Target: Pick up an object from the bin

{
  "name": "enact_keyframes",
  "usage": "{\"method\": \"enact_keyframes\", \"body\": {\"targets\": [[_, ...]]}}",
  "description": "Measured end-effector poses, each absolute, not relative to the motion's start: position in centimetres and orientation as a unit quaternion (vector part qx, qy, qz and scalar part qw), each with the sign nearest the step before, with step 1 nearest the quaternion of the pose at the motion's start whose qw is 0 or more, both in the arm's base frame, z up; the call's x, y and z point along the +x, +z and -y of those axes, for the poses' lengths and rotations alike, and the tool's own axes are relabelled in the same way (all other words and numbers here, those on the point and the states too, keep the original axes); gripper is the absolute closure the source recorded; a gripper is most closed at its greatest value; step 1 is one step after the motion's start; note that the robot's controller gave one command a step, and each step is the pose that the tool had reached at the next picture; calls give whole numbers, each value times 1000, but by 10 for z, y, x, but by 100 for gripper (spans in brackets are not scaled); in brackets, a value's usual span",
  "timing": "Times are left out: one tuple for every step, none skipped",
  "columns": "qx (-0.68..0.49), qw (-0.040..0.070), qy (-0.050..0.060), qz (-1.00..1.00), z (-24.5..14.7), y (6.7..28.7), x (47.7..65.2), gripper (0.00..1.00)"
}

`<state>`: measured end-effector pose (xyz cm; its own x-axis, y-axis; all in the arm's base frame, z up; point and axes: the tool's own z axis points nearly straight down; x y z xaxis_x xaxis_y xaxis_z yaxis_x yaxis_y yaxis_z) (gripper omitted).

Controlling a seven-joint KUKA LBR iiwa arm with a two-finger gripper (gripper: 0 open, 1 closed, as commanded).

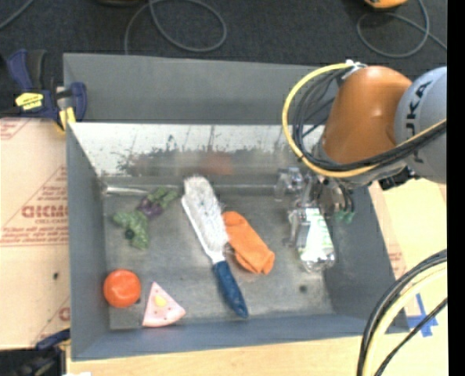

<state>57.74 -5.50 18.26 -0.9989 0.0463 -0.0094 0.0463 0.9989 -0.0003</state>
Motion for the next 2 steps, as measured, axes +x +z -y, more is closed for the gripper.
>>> {"method": "enact_keyframes", "body": {"targets": [[46, 0, 0, -999, 27, 156, 545, 0], [120, 6, 1, -993, 27, 135, 555, 0]]}}
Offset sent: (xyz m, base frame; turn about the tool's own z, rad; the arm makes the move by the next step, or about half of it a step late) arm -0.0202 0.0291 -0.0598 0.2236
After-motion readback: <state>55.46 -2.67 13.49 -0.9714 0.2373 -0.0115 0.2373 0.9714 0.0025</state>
